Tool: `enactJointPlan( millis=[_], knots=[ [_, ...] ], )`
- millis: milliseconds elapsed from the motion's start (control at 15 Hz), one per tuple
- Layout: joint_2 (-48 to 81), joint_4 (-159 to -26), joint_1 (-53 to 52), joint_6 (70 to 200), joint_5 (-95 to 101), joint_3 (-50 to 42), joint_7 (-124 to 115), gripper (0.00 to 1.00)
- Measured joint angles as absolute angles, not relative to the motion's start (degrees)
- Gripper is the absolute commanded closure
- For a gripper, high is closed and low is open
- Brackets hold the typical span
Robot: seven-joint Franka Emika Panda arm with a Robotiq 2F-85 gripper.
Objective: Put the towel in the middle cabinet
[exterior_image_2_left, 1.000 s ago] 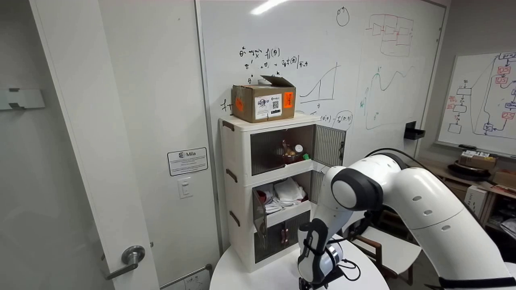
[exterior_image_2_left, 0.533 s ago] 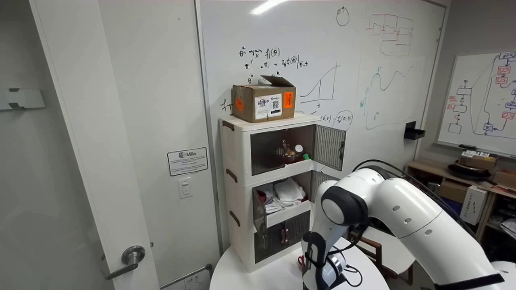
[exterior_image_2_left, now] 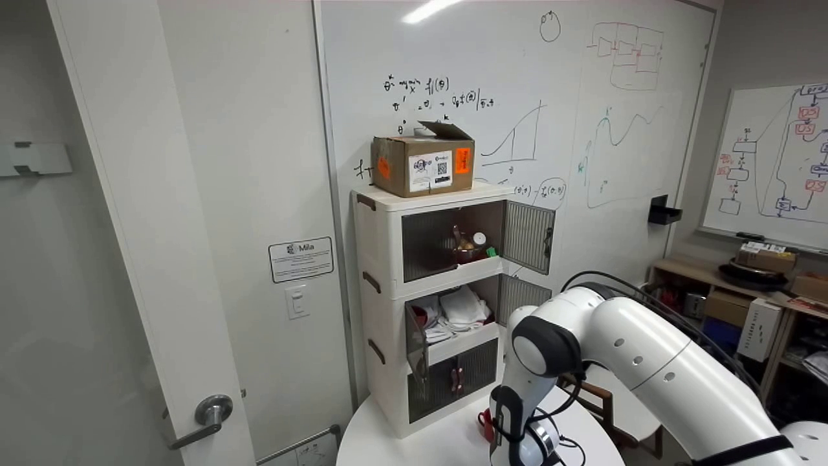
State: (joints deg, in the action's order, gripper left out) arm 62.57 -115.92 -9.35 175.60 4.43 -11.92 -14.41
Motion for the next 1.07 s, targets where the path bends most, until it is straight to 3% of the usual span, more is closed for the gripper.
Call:
enactJointPlan(
  millis=[67, 133, 267, 867, 1067],
  knots=[
    [62.8, -115.5, -8.4, 175.6, 4.4, -10.9, -13.6, 0.01],
    [63.0, -115.1, -7.5, 175.6, 4.4, -9.9, -12.8, 0.26],
    [63.1, -114.6, -5.6, 175.5, 4.3, -8.3, -11.2, 0.3],
    [62.5, -113.9, -3.8, 175.6, 3.2, -6.9, -10.0, 0.97],
    [61.1, -114.0, -1.5, 177.2, 0.6, -4.7, -10.0, 0.98]
  ],
)
